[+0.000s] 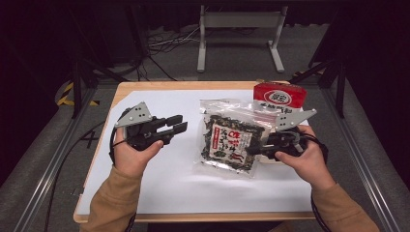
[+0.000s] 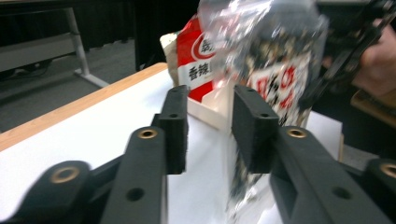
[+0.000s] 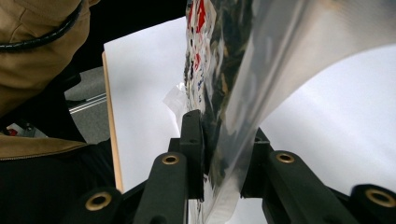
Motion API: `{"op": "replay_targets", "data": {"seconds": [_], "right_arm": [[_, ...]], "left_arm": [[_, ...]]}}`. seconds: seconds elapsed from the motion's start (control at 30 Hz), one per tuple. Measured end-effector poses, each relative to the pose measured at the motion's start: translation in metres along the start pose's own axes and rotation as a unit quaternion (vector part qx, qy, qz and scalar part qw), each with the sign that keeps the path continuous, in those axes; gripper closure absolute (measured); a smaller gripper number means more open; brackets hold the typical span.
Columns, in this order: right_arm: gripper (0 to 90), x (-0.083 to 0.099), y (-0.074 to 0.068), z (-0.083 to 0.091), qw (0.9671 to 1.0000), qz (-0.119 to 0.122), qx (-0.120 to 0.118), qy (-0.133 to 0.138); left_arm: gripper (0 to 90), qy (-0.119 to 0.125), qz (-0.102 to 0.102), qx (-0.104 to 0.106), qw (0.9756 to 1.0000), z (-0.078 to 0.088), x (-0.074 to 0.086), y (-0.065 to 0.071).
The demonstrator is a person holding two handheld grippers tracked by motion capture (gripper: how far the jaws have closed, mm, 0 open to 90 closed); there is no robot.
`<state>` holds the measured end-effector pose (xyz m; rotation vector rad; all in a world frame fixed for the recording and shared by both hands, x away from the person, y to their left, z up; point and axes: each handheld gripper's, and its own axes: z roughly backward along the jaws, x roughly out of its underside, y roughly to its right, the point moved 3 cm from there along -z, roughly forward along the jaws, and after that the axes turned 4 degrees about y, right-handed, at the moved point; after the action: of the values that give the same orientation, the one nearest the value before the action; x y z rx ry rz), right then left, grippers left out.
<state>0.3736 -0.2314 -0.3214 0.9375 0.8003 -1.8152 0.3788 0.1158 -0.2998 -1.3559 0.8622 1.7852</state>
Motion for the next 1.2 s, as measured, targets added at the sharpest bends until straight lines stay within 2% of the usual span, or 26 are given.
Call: {"op": "replay_targets", "data": {"seconds": [0.23,0.4,0.5,0.77,0.9,1.2], "right_arm": [[75.2,-0.006,0.007,0.019,0.9997,0.003,0.022,-0.006],[75.1,-0.014,0.01,0.035,0.9993,0.007,0.036,-0.008],[75.2,-0.018,0.013,0.044,0.9992,0.005,0.04,-0.005],[75.1,-0.033,0.016,0.068,0.9984,0.012,0.056,0.005],[75.1,-0.037,0.017,0.076,0.9979,0.016,0.062,0.009],[75.1,-0.047,0.023,0.095,0.9953,0.028,0.092,0.014]], "left_arm": [[56.7,-0.01,0.008,-0.018,0.9998,0.002,0.009,-0.01],[50.2,-0.014,0.006,-0.028,0.9995,0.003,0.013,-0.016],[47.9,-0.022,0.017,-0.029,0.9992,0.003,0.016,-0.018],[45.3,-0.032,0.021,-0.038,0.9986,0.004,0.024,-0.025],[43.5,-0.037,0.016,-0.033,0.9986,0.004,0.026,-0.025],[39.3,-0.038,0.012,-0.04,0.9984,0.004,0.028,-0.029]]}}
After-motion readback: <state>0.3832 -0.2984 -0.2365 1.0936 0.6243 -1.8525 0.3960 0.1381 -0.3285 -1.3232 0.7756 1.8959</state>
